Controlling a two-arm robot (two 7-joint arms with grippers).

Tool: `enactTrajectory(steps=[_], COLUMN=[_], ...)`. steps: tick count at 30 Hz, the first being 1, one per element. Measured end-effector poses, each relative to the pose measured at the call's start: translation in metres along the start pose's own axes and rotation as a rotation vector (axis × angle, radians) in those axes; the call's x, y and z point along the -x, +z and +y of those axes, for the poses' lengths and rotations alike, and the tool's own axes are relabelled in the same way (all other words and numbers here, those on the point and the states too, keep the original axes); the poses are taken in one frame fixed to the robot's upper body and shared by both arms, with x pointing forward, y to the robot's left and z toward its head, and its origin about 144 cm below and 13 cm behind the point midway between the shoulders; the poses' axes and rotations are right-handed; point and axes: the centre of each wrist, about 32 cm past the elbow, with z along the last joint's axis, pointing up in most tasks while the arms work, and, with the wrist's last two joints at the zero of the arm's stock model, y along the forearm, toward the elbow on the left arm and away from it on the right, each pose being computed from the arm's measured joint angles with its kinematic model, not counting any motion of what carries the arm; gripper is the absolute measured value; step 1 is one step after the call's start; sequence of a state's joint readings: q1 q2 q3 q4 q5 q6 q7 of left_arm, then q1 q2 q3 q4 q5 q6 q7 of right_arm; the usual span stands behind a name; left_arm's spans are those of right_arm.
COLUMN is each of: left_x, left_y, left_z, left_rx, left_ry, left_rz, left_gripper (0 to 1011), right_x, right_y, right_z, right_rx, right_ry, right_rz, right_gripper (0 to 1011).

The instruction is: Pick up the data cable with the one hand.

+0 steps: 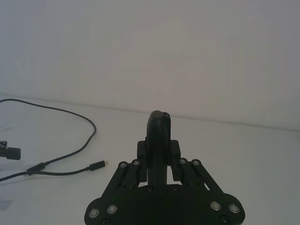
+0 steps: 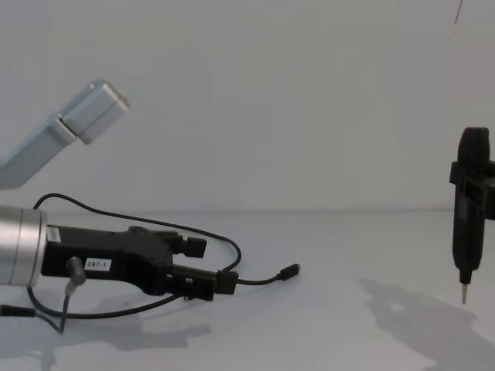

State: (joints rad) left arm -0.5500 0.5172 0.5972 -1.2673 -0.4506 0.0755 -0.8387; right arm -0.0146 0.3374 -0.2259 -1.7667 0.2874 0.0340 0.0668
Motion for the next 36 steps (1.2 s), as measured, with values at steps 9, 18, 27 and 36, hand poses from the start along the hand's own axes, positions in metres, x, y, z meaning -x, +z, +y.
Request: enactTrajectory(steps=[9,18,27,36], left_x=[0.001,0.0,0.0,-0.002], left_y=[-0.004,-0.009,-0.013,-0.016], left_z=[-0.004,-0.011,-0.018,-0.023], left_rx=[-0.029,-0.049,-0.056,-0.058], left_ry=[0.015,0.034,0.049,0.061], left_rz=[0.007,0.012,0.018,0.022], left_gripper=[1001,1001,856,612], right_x=[0.0,0.0,0.0,0.0], right_y=[0.0,0.0,0.0,0.0], right_z=[0.0,0.0,0.0,0.0], right_rx=[0.0,0.0,0.0,0.0], right_ry=[0.0,0.0,0.0,0.0], right_rz=[0.0,0.0,0.0,0.0], right_gripper=[279,279,279,279])
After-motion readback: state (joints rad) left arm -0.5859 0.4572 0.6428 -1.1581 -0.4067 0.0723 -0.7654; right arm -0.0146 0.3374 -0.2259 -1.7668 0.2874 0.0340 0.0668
